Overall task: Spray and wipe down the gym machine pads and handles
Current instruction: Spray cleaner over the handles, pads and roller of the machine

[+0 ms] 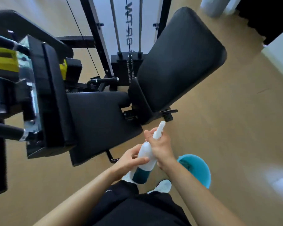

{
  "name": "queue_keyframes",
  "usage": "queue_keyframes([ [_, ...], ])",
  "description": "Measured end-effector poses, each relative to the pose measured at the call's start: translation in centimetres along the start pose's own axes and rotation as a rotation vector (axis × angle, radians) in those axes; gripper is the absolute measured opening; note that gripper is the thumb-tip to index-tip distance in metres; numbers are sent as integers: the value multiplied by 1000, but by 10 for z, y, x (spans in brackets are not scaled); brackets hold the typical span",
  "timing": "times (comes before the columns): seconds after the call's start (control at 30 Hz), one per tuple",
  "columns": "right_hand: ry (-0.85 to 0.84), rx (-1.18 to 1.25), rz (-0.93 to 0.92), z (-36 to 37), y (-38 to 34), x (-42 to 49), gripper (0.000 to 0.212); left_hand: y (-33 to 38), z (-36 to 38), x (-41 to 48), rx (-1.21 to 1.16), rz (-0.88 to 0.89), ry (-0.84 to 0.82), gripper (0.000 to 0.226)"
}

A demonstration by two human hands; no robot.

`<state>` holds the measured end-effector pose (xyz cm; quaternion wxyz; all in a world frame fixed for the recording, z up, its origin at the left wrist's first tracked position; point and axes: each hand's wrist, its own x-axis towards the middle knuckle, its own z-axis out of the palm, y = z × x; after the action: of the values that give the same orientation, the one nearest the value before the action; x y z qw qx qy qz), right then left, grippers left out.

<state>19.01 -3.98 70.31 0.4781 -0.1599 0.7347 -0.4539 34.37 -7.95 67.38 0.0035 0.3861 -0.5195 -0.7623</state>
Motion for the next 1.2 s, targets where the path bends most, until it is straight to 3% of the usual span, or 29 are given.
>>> queue_keyframes([
  [0.13,33,-34,96,41,-21,8,27,-4,-21,-5,55,38,110,64],
  [0.23,-187,-20,52,52,-32,16,29,-5,-45,-7,-27,83,79,62],
  [0.37,-612,188,40,44,-50,33,40,1,-66,-9,-242,47,-76,61],
  [0.5,-770,276,140,46,-64,51,41,5,-69,-1,-470,-52,-380,62],
  [0.6,-678,290,168,55,-68,66,28,3,-65,14,-593,-52,-438,76],
  [0.73,-457,289,300,50,-60,100,26,-3,-59,30,-659,-115,-244,85],
  [0.8,-355,277,346,41,-56,118,28,-9,-57,37,-600,-163,-76,83],
  [0.93,-206,235,338,23,-52,158,30,-12,-44,45,-296,-142,127,59],
  [1.07,-287,202,343,15,-35,180,24,-12,-25,57,-303,-143,249,55],
  [1.2,-430,164,386,21,-10,190,61,-17,-13,66,-460,-196,262,64],
])
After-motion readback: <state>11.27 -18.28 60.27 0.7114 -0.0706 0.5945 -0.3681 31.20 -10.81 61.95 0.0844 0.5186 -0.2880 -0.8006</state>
